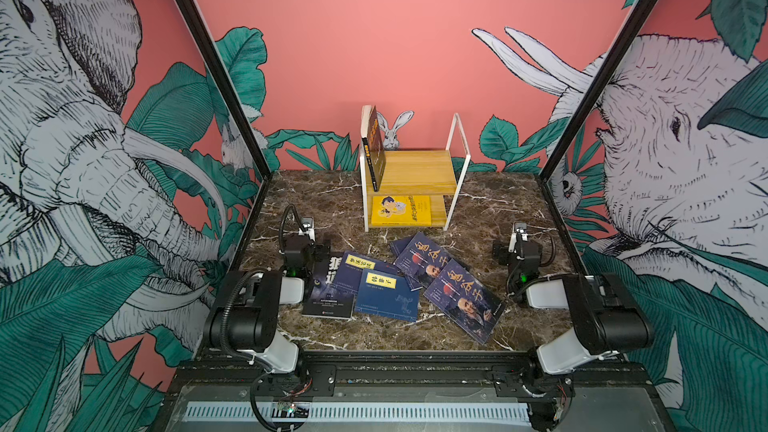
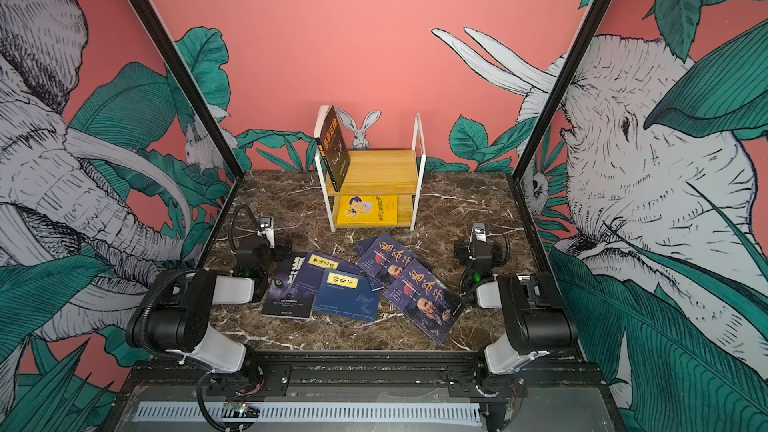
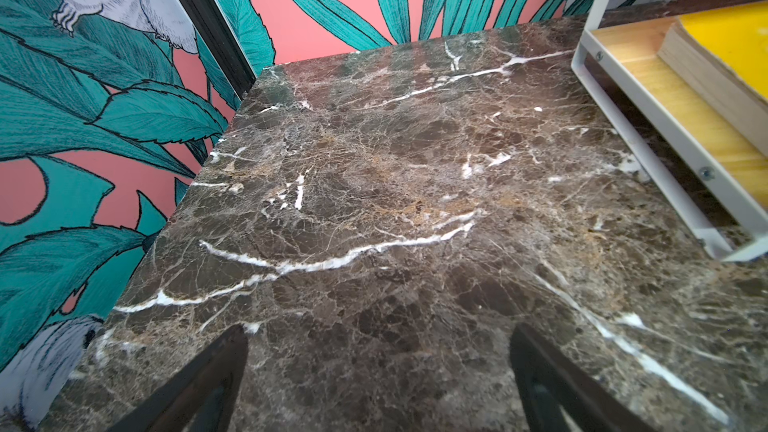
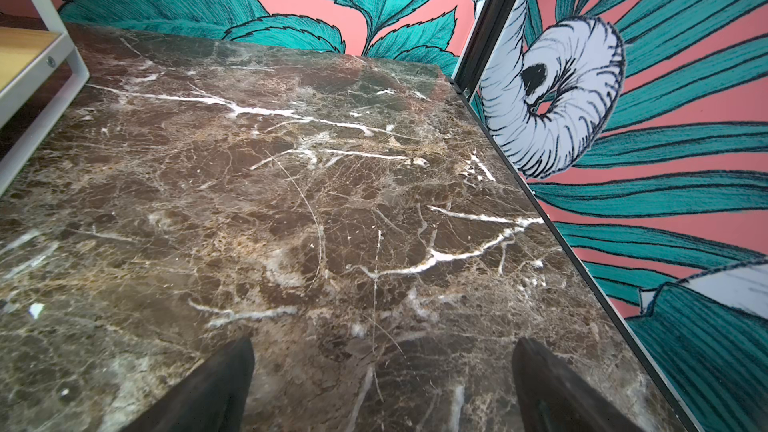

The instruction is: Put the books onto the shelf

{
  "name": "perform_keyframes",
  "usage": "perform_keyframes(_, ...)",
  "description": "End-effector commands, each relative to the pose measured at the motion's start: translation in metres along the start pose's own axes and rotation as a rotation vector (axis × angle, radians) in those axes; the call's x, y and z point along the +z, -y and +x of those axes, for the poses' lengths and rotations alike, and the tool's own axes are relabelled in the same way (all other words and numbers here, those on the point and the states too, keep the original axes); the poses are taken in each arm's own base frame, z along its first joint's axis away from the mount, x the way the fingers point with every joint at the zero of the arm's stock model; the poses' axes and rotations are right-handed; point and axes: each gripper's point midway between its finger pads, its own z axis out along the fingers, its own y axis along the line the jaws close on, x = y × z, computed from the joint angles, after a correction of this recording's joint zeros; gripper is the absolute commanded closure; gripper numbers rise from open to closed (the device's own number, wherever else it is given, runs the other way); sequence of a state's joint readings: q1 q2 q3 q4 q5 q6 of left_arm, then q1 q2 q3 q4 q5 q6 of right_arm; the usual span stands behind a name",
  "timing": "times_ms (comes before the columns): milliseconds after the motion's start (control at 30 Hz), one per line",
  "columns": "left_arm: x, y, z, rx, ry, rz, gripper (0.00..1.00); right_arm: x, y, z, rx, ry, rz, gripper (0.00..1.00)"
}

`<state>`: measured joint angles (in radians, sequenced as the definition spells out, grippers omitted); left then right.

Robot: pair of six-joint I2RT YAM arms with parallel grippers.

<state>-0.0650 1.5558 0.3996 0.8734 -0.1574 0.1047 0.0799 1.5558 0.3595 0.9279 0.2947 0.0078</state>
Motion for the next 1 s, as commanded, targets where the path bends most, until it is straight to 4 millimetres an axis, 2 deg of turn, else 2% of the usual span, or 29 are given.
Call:
perform_keyframes(0, 0.000, 0.001, -0.007, 0.001, 0.021, 0.002, 0.01, 0.001, 0.001, -0.012, 0.008, 0.041, 0.004, 0.01)
perform_keyframes(367, -0.001, 0.001, -0.006, 0.000, 0.022, 0.000, 0.01, 0.001, 0.001, -0.012, 0.007, 0.038, 0.004, 0.01)
perform_keyframes(533, -0.008, 0.010, -0.028, 0.038, -0.016, 0.082, 0.00, -0.007, 0.009, -0.020, 0.029, 0.071, 0.037, 0.01)
perform_keyframes(667, -0.016, 0.027, -0.045, 0.034, -0.075, 0.203, 0.00, -0.020, 0.017, -0.033, 0.039, 0.034, 0.049, 0.01)
perform_keyframes(767, -0.023, 0.039, -0.049, 0.005, -0.171, 0.290, 0.01, -0.031, 0.023, -0.042, 0.089, -0.024, 0.054, 0.01)
perform_keyframes(900, -0.045, 0.070, -0.074, -0.119, -0.263, 0.482, 0.00, -0.056, 0.018, -0.061, 0.156, -0.085, -0.030, 0.01)
perform_keyframes(967, -0.061, 0.094, -0.091, -0.173, -0.280, 0.604, 0.00, -0.072, 0.015, -0.066, 0.198, -0.140, -0.075, 0.01)
